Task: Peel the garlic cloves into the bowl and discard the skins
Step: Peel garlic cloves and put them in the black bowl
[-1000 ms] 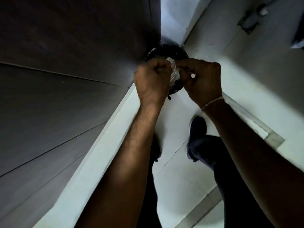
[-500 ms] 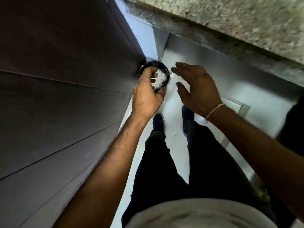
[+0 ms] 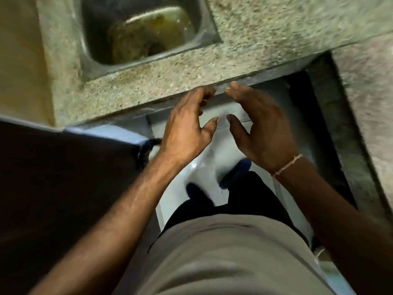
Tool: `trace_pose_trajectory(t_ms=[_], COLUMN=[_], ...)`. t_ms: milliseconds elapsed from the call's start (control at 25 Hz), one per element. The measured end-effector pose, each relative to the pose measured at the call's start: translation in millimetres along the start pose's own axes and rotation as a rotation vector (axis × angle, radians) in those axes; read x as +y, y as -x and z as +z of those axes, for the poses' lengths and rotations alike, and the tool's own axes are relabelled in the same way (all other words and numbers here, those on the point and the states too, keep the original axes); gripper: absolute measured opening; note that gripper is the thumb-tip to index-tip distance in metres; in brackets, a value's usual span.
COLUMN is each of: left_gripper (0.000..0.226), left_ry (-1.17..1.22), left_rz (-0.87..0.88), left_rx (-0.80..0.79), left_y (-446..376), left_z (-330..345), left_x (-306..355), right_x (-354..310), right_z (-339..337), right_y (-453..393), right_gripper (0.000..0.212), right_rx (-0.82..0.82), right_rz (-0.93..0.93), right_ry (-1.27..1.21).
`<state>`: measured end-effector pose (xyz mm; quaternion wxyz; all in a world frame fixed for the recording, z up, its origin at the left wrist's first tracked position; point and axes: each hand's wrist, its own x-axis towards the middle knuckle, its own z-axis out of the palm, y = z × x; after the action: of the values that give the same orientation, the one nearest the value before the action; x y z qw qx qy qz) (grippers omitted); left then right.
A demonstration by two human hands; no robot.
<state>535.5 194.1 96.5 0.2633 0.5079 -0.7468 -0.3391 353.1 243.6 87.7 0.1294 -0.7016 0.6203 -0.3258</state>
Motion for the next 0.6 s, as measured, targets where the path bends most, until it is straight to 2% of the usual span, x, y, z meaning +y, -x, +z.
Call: trace_pose_trajectory(t_ms=[200, 360, 600], left_gripper=[0.056, 0.055, 0.048], left_ry=[-0.006, -0.038, -0.023], left_rz=[0.255, 0.427, 0.568], left_rx=[-0.21, -0.33, -0.456], left_y=[-62, -112, -157], left_z=[67, 127, 195], left_x=[70, 134, 211], right_x=[67, 124, 174], right_z=[-77, -135, -199], right_y=[23, 44, 60], right_gripper=[0.045, 0.042, 0.046], right_rx=[0.217, 0.375, 0.474], right_rz=[0.184, 0.294, 0.512], right_ry=[0.069, 0.223, 0.278])
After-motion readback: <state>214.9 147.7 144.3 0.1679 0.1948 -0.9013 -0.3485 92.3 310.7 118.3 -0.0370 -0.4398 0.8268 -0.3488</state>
